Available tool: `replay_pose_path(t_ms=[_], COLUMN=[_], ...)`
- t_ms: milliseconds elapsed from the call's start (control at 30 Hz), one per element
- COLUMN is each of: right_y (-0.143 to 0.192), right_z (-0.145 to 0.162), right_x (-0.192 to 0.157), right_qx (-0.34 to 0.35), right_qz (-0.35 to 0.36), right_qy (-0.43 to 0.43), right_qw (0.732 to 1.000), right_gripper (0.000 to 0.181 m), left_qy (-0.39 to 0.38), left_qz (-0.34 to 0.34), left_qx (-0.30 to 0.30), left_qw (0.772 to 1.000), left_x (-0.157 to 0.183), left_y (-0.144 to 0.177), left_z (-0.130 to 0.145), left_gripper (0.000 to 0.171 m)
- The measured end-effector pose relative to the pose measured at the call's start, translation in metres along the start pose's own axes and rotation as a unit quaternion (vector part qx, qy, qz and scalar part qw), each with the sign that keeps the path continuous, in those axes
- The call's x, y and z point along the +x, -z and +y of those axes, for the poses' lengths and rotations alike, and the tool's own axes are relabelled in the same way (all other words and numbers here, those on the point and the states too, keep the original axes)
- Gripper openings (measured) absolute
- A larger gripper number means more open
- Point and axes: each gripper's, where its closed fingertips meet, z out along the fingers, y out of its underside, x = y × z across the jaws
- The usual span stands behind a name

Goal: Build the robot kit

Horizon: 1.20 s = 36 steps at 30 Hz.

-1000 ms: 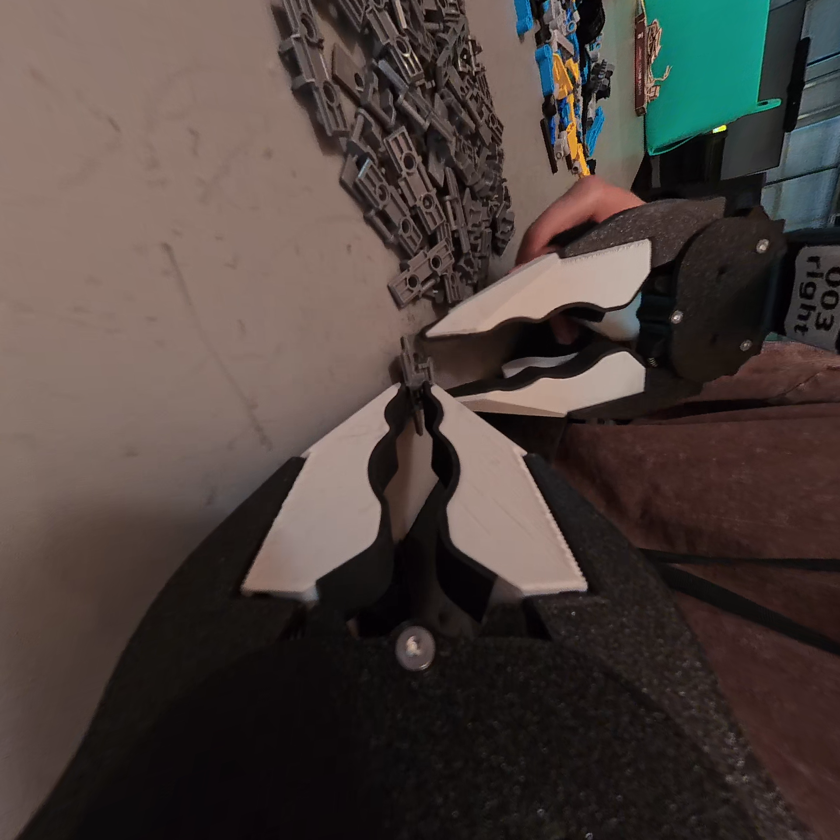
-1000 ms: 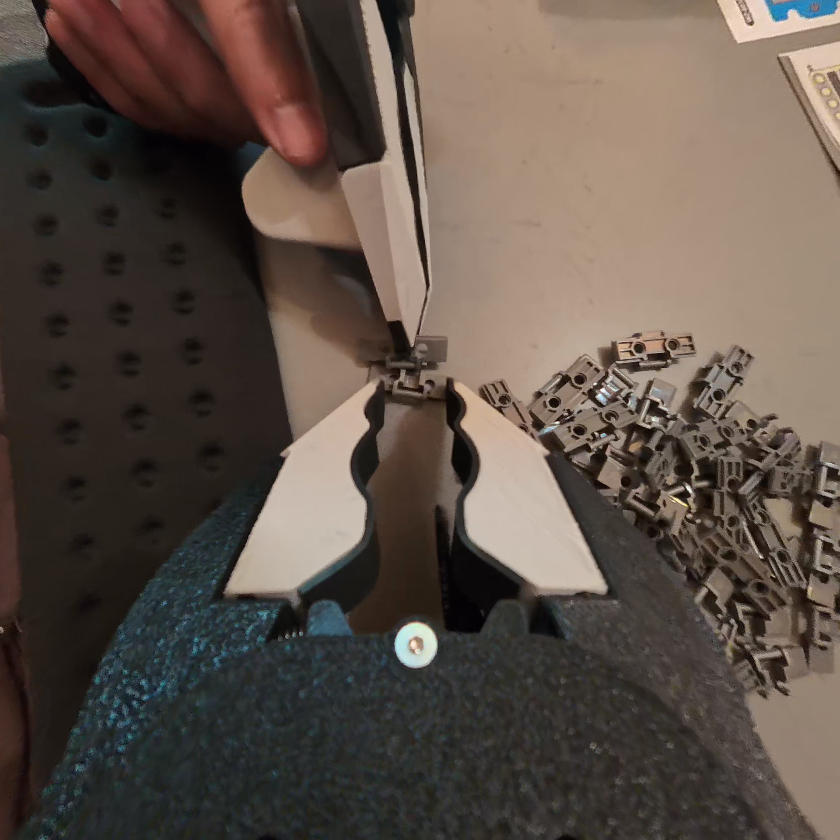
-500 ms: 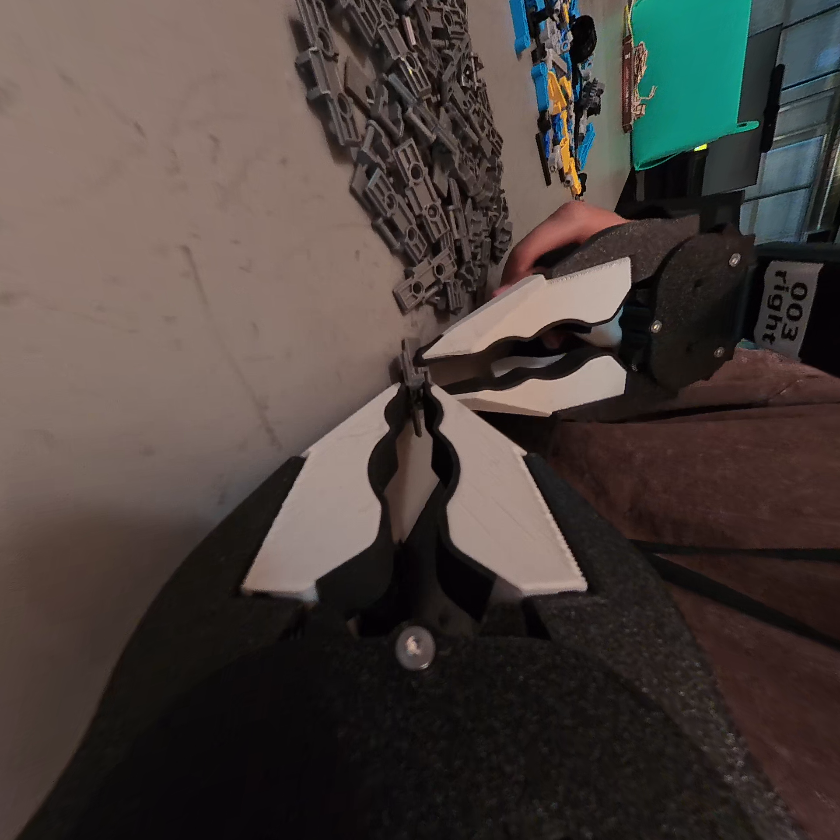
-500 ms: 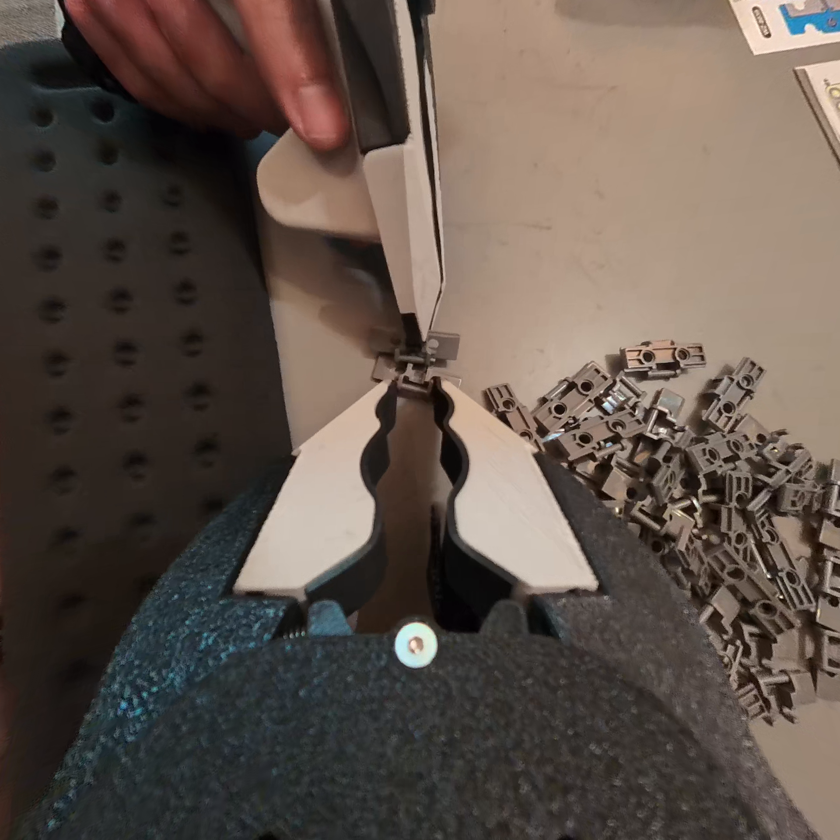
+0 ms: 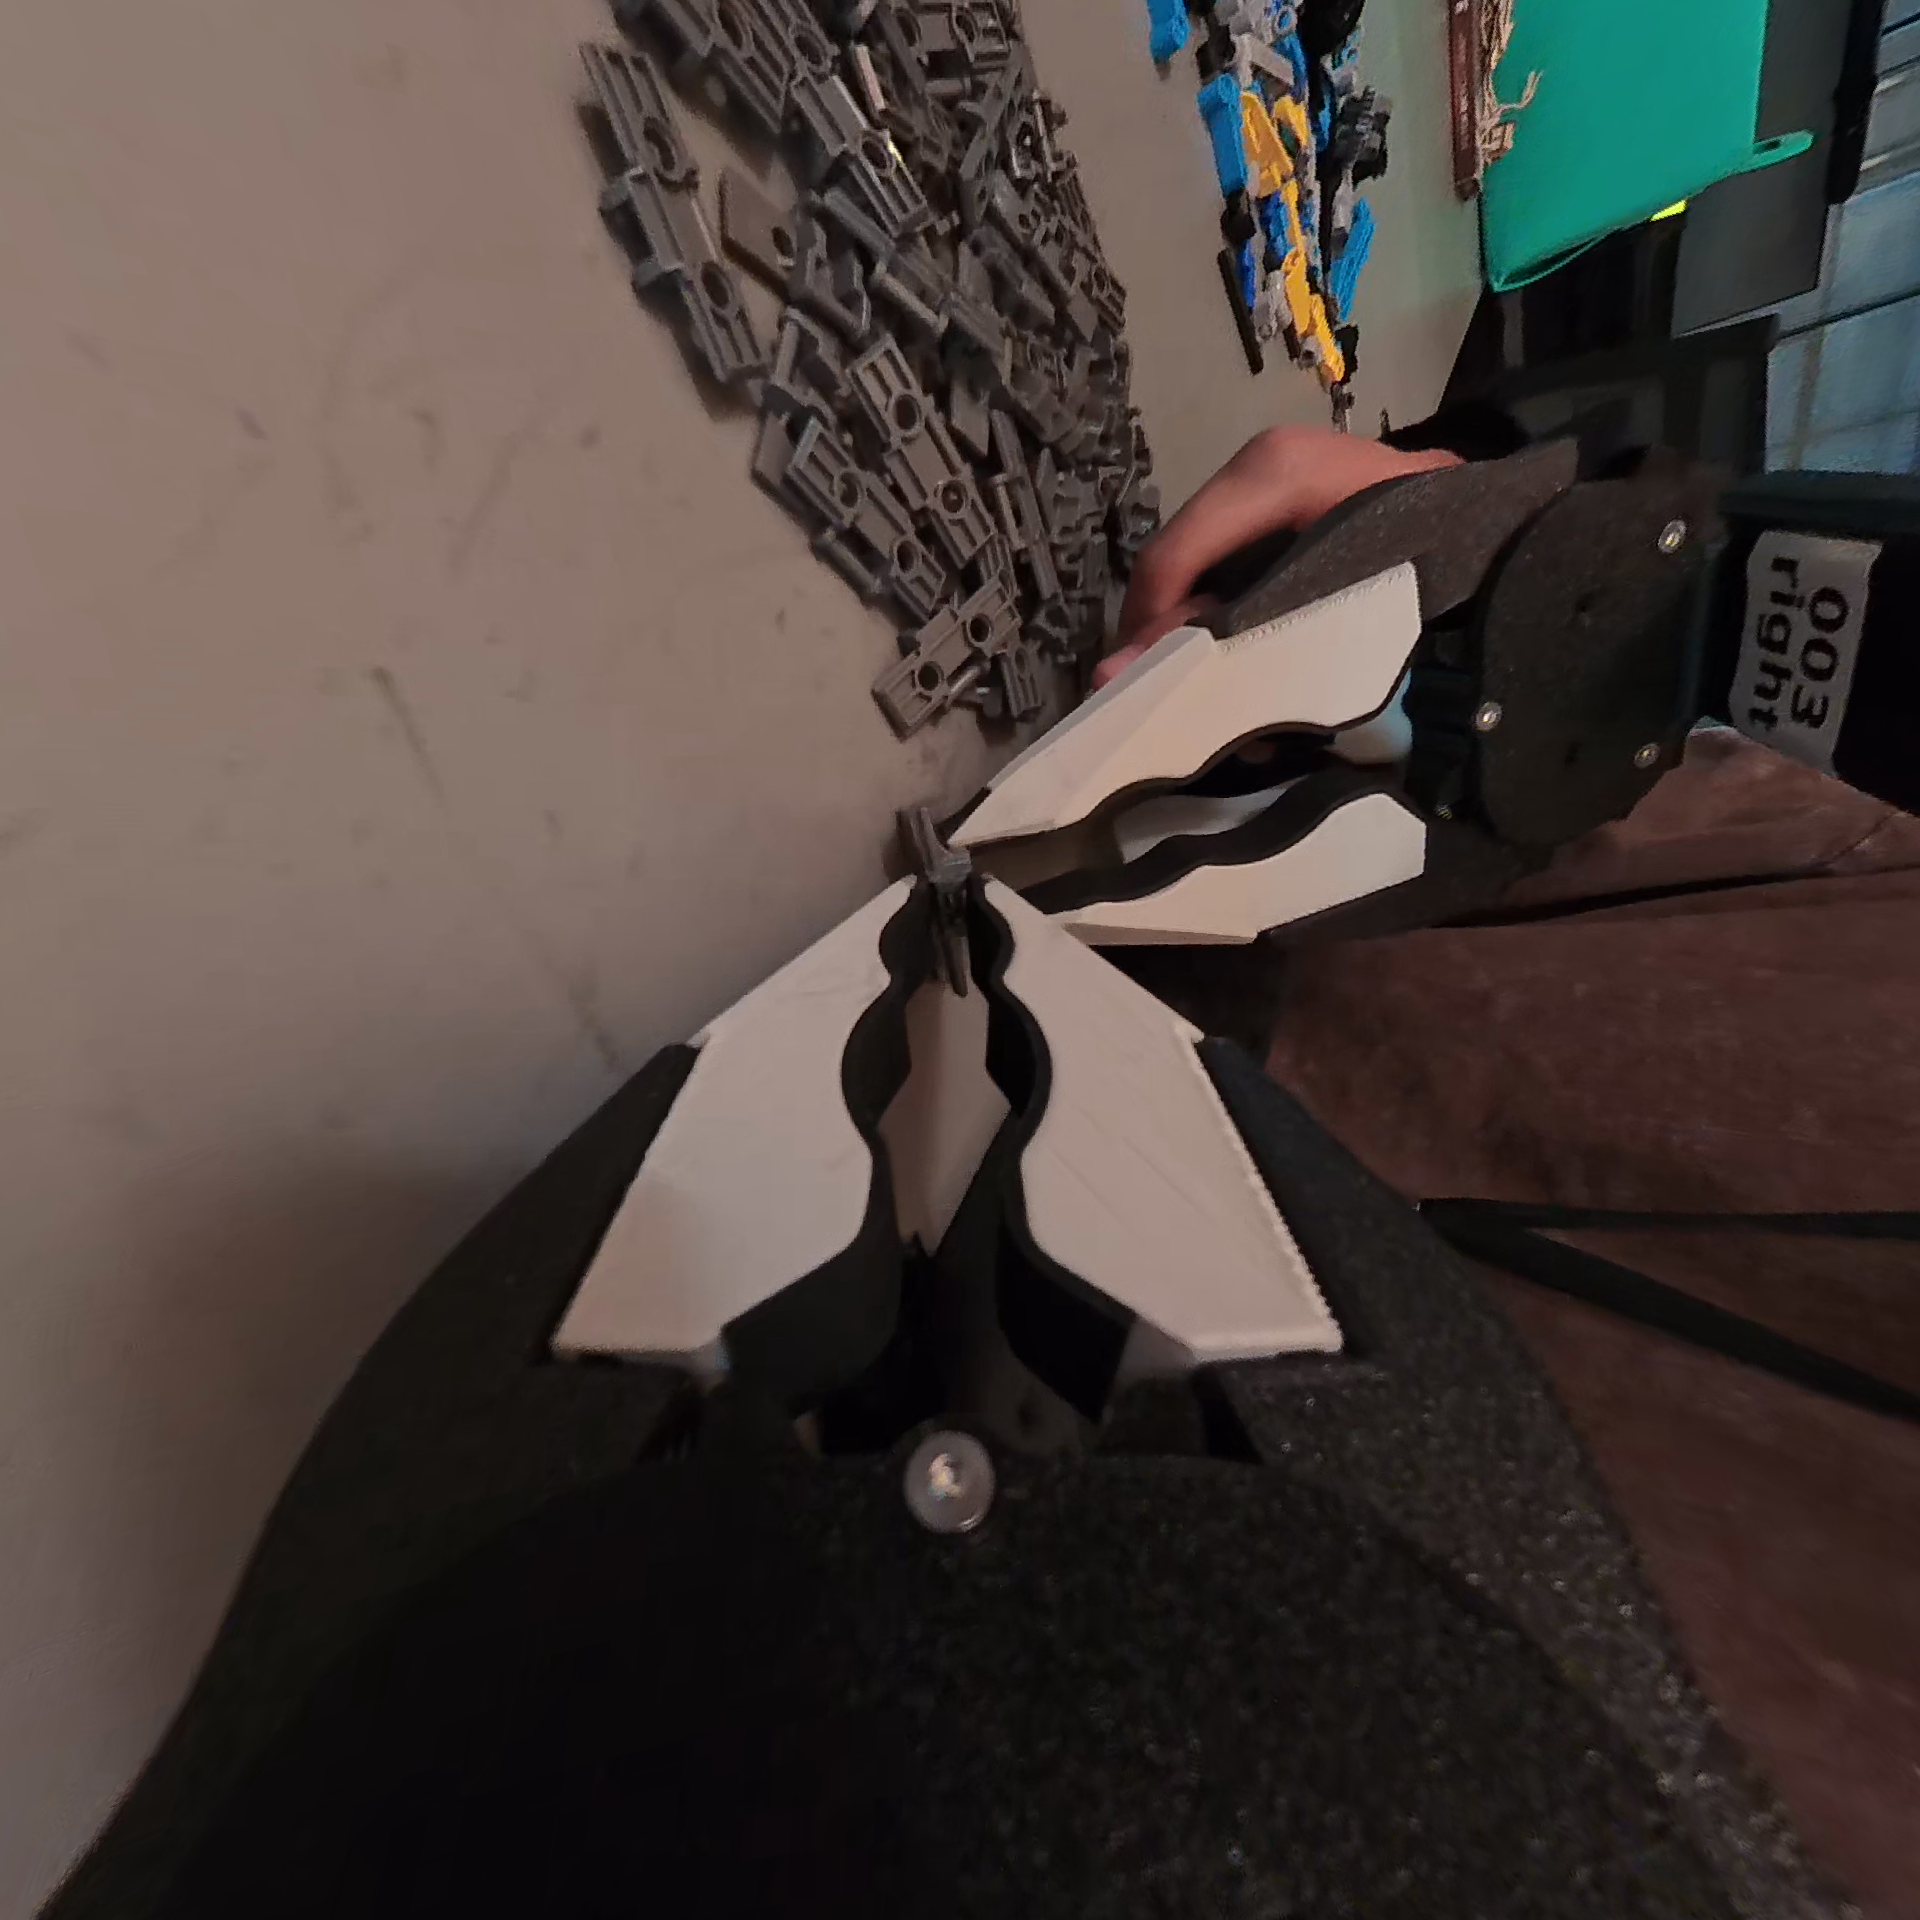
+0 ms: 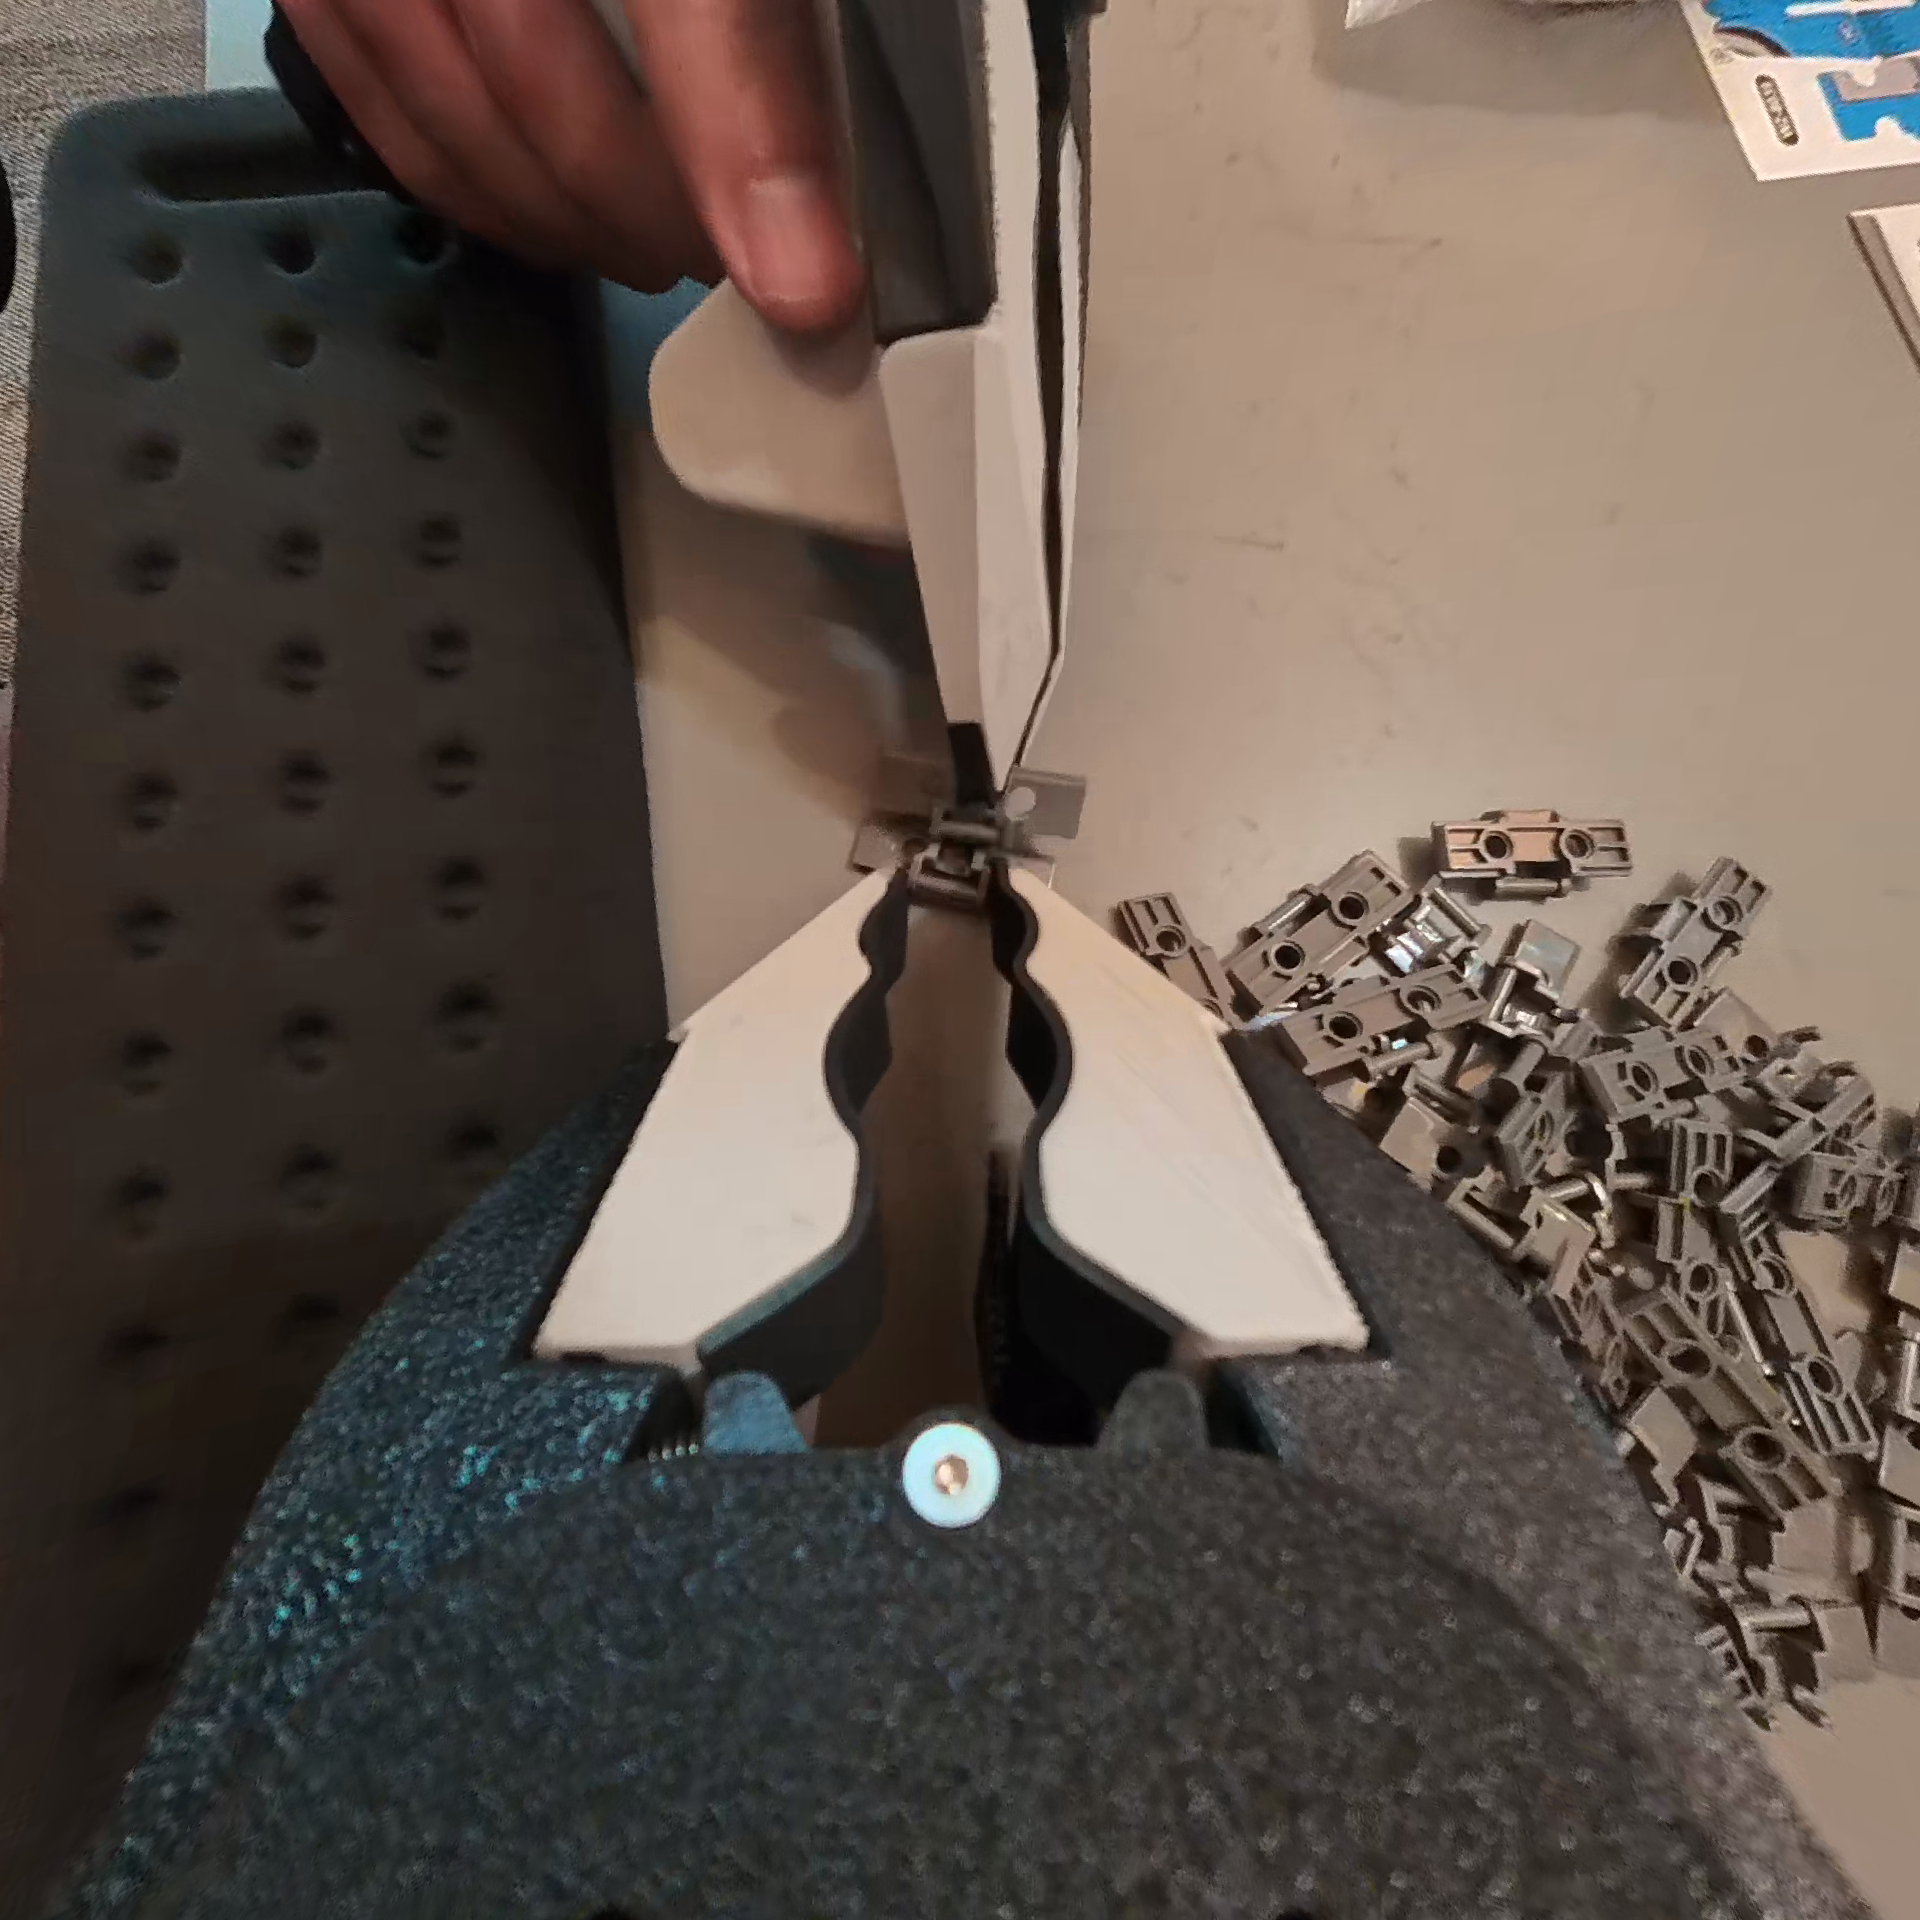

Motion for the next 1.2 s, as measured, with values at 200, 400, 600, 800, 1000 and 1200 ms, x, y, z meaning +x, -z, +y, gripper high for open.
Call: replay_pose_path(t_ms=[200, 400, 600, 800, 1000, 1200], right_y=[-0.0001, 0.0031, 0.0022, 0.0021, 0.0014, 0.0008], right_z=[-0.0003, -0.0017, -0.0034, -0.0031, -0.0021, -0.0004], right_x=[0.0, 0.003, -0.0006, -0.0002, 0.0034, 0.0005], right_qx=[0.0, 0.005, 0.011, 0.011, 0.009, 0.003], right_qz=[0.0, 0.055, 0.072, 0.067, 0.049, 0.023], right_qy=[0.009, 0.107, 0.146, 0.134, 0.059, 0.016], right_qw=[1.0, 0.993, 0.987, 0.989, 0.997, 1.0], right_gripper=[0.016, 0.019, 0.014, 0.014, 0.021, 0.017], left_qy=[-0.002, -0.019, -0.022, -0.038, -0.026, -0.071], left_qz=[-0.008, -0.026, -0.025, -0.038, -0.033, -0.069], left_qx=[-0.005, -0.021, -0.019, -0.014, 0.003, 0.008], left_qw=[1.0, 0.999, 0.999, 0.998, 0.999, 0.995], left_x=[-0.0035, -0.0038, -0.0036, -0.0052, -0.0079, -0.0078], left_y=[0.0005, -0.0017, -0.0022, -0.002, -0.0019, -0.0023], left_z=[0.0012, 0.0023, 0.0018, 0.0026, 0.0032, 0.003], left_gripper=[0.006, 0.006, 0.006, 0.006, 0.006, 0.006])
